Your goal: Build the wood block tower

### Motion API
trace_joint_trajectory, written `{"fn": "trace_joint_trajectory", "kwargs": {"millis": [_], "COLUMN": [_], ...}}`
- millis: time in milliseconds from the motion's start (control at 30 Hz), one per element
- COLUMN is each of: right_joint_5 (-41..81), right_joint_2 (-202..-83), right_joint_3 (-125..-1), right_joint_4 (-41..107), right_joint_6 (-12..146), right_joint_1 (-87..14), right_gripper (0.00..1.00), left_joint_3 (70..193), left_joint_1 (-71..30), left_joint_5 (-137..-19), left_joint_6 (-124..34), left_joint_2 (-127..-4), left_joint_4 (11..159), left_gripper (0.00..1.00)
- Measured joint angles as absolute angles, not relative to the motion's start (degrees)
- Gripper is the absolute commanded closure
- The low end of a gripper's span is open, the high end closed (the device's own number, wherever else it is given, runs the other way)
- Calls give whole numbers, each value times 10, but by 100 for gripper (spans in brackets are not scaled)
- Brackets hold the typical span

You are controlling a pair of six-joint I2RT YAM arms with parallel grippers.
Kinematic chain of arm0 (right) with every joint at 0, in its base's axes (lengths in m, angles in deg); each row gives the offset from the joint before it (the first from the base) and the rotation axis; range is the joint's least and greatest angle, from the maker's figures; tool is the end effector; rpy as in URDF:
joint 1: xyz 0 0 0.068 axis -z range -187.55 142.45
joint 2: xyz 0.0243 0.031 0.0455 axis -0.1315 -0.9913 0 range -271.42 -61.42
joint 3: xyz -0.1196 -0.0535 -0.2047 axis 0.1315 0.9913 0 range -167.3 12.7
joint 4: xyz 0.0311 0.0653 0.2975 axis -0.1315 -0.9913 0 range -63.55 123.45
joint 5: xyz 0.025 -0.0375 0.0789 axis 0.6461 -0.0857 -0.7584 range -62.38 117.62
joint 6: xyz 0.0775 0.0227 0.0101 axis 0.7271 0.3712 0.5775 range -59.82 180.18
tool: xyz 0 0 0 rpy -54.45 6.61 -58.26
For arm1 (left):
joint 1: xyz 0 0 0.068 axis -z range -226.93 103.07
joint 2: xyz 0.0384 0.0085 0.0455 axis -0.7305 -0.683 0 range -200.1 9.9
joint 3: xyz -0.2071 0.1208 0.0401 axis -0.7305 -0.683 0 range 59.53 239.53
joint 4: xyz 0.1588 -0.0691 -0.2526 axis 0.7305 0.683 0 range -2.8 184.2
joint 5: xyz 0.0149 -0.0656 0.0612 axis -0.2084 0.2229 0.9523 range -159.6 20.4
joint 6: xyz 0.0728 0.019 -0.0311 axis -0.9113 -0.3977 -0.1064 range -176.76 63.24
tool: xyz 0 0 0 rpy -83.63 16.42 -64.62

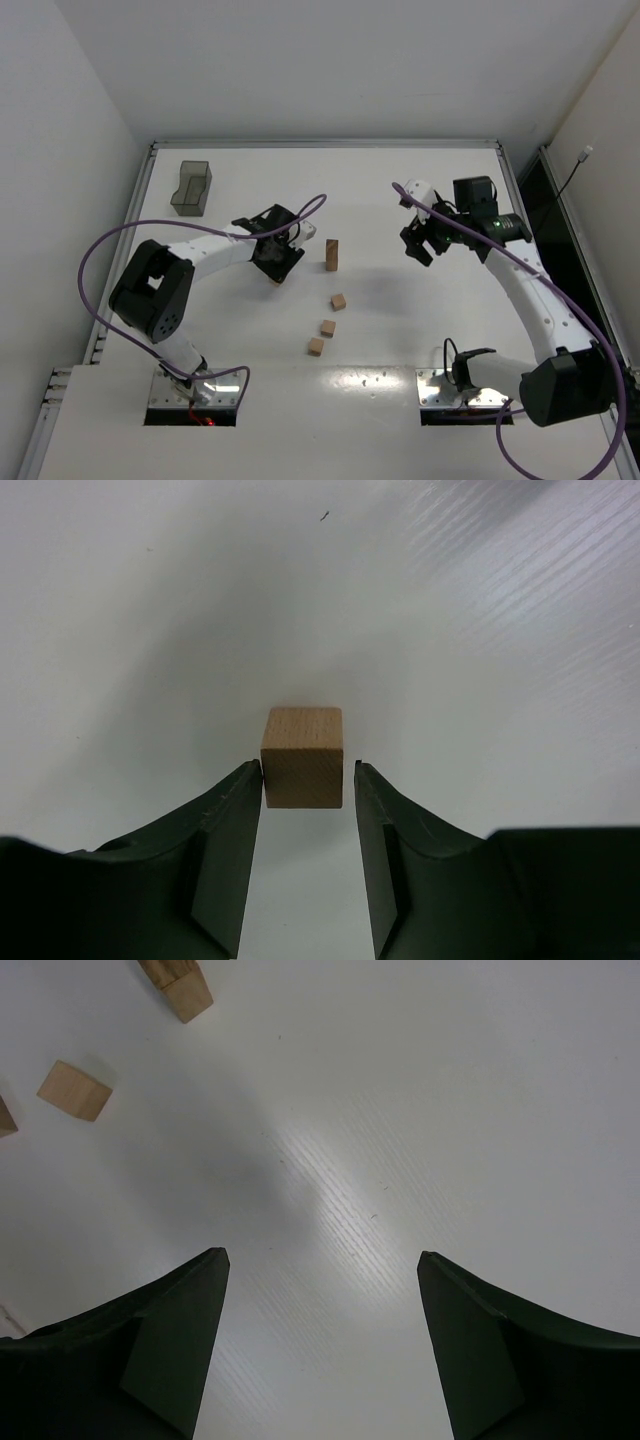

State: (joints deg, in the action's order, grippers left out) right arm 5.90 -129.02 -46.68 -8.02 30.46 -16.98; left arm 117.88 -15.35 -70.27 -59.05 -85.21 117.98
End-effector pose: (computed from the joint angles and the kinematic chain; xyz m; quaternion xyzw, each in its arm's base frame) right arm 0.3107 0.0781 0.2402 -0.3700 0.8470 0.1144 0.3643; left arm 0.3115 -0.1925 0.0853 0.2867 0.9380 -0.0548 0.1869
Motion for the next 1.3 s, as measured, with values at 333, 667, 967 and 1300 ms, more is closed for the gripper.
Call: {"fn": "trace_joint_trajectory", "kwargs": {"millis": [333, 667, 967, 1300], "right_joint_5": [59, 59, 33, 6], "right_joint_2": [-1297, -1299, -1298, -1292], "right_joint_3": [-472, -476, -482, -483], "right_joint_4": [-87, -89, -106, -140], "right_joint_6": [305, 305, 302, 288], "right_joint_1": [-170, -170, -163, -135], "right_gripper": [30, 34, 35, 37], "left_joint_3": [1179, 1179, 1426, 1712], "left_joint_1": [-154, -154, -178, -178], "left_joint_5": [-703, -700, -773, -829], "left_joint_6": [-591, -593, -628, -685], "left_joint_2": [-859, -850, -833, -907], "left_joint_4": [1179, 1184, 1333, 1519], "left_gripper": [72, 100, 100, 100]}}
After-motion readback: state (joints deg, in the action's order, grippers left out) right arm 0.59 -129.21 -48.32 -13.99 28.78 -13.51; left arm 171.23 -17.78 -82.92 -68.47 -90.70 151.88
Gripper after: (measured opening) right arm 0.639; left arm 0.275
